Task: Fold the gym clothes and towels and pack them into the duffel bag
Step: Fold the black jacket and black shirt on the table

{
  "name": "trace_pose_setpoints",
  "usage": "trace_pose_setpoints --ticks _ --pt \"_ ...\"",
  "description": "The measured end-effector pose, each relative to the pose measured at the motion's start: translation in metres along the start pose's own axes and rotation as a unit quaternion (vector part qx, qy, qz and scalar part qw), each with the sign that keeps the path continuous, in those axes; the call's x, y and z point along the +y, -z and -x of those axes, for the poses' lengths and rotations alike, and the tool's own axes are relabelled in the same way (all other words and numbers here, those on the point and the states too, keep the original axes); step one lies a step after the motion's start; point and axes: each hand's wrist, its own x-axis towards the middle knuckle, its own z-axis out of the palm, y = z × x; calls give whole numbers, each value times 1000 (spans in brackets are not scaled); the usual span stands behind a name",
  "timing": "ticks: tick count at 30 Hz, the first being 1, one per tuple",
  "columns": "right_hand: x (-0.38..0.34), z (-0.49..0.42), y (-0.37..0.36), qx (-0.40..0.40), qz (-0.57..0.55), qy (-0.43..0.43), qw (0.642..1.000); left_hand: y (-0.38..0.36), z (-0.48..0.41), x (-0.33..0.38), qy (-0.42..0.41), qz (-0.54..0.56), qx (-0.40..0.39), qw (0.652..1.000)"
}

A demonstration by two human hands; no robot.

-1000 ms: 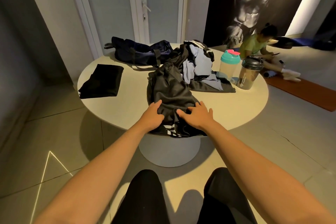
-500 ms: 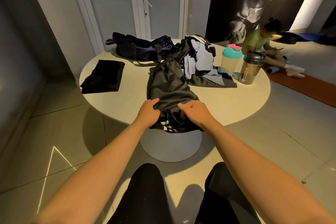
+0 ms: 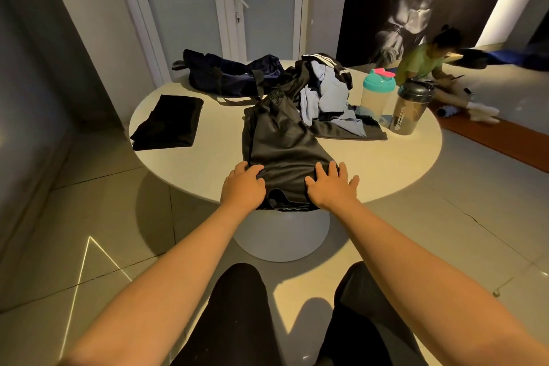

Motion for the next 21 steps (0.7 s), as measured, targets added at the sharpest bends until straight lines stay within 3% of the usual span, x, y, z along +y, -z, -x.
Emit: trace_pose_setpoints --ticks 3,6,8,10,12,17,19,21 --pt "-9 3 -2 35 13 8 999 5 0 7 12 -35 41 998" --pt "-16 1 -1 103 -7 121 987 10 -2 6 5 -10 34 999" --pt "-18 1 2 52 -8 182 982 12 -6 4 6 7 2 1000" --pt "-20 0 11 -35 -5 180 983 15 -13 4 17 -7 -33 999" --pt "-23 -5 22 -63 -16 162 985 19 -22 4 32 -25 -50 998" --pt "-39 -30 27 99 -81 127 984 30 -43 9 37 -54 -20 998" --pt "-43 -45 23 97 -75 129 984 30 -56 12 18 7 0 1000" --pt "-45 -57 20 38 -43 131 990 29 -72 14 -6 87 -1 996"
